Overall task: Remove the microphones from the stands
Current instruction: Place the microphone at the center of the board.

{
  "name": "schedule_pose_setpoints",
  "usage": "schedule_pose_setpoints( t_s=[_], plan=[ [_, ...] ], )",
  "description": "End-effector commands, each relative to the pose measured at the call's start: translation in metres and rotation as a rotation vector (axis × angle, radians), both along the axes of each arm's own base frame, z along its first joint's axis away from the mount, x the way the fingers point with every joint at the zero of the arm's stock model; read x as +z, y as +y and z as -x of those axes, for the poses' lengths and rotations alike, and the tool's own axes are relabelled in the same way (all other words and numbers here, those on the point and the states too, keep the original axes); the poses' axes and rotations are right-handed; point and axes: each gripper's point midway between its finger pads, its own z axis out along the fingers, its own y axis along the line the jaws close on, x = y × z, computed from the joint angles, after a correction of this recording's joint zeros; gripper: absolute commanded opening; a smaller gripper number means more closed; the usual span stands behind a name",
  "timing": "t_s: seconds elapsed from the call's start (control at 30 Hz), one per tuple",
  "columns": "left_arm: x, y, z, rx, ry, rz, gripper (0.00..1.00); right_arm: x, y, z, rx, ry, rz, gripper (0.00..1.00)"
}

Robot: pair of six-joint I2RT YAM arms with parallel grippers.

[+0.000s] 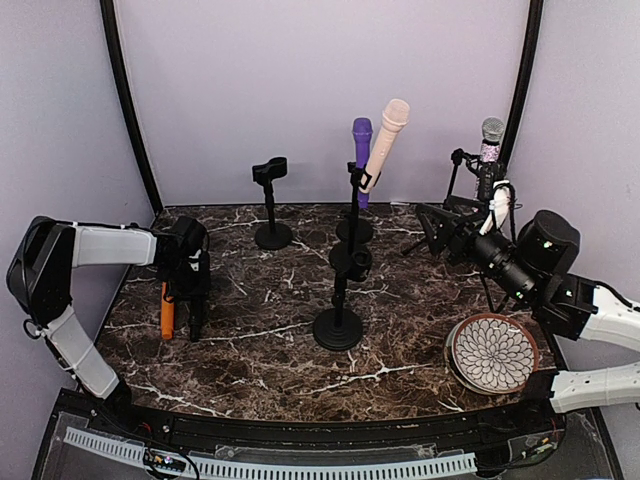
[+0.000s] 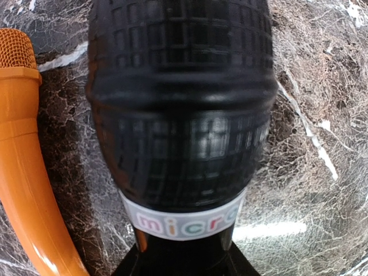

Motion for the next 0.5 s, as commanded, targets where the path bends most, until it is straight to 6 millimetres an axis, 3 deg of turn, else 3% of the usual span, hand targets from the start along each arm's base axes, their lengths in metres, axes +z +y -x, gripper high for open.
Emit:
schedule_pose_setpoints(
  t_s=[0.0,0.2,0.47],
  plan=[
    [0.004,0.007,-0.004,-0.001,-0.013,-0.034,0.43,0.0,-0.005,-0.004,-0.027,-0.001,-0.012,0.83],
    [0.002,0.008,-0.002,-0.005,-0.008,-0.038,0.56,-0.001,-0.003,-0.005,-0.03,0.001,-0.013,0.83],
    [0.021,0.014,-0.009,0.0,-0.065,-0.071,0.59,0.001,-0.01,-0.003,-0.044,-0.008,-0.027,0.83]
  ],
)
